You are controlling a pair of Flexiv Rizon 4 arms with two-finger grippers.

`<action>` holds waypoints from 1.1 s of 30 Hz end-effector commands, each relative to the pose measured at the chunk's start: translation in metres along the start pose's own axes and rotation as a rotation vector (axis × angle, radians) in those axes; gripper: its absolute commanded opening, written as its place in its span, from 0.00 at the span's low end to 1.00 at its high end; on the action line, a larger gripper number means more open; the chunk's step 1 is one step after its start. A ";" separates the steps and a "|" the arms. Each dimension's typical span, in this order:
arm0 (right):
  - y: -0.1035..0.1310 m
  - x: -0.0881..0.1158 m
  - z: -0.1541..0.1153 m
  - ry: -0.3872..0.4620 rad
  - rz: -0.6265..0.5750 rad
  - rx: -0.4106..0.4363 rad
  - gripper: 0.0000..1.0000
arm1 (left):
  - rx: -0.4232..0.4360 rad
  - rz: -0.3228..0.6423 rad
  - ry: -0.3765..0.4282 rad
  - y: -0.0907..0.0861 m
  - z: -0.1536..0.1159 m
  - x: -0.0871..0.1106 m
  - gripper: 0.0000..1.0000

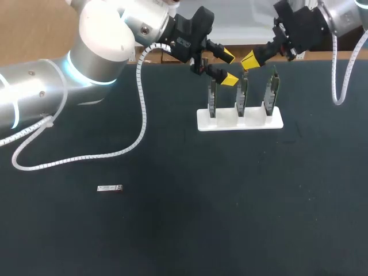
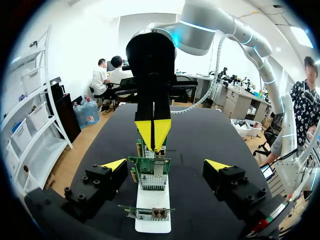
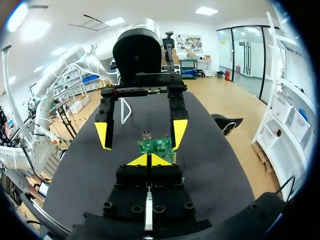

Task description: Pick up the optical module with the left hand, and insert it into the network port with the right hand.

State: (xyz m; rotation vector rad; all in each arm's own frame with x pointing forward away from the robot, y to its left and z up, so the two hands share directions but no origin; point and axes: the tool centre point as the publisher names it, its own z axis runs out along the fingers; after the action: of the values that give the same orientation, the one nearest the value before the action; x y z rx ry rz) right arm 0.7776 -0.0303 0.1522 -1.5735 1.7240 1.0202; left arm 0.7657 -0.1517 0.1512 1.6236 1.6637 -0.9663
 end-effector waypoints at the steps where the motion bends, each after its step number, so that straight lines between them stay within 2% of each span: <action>1: 0.000 0.001 0.002 0.006 -0.003 -0.004 0.00 | -0.003 0.001 0.000 -0.001 0.000 0.000 1.00; 33: 0.003 0.012 0.010 0.035 0.005 -0.025 0.00 | -0.003 0.001 0.000 -0.001 0.000 0.000 1.00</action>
State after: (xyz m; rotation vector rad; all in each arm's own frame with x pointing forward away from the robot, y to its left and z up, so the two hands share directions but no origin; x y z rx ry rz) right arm 0.7721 -0.0285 0.1437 -1.6104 1.7440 1.0237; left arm 0.7657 -0.1517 0.1512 1.6236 1.6637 -0.9663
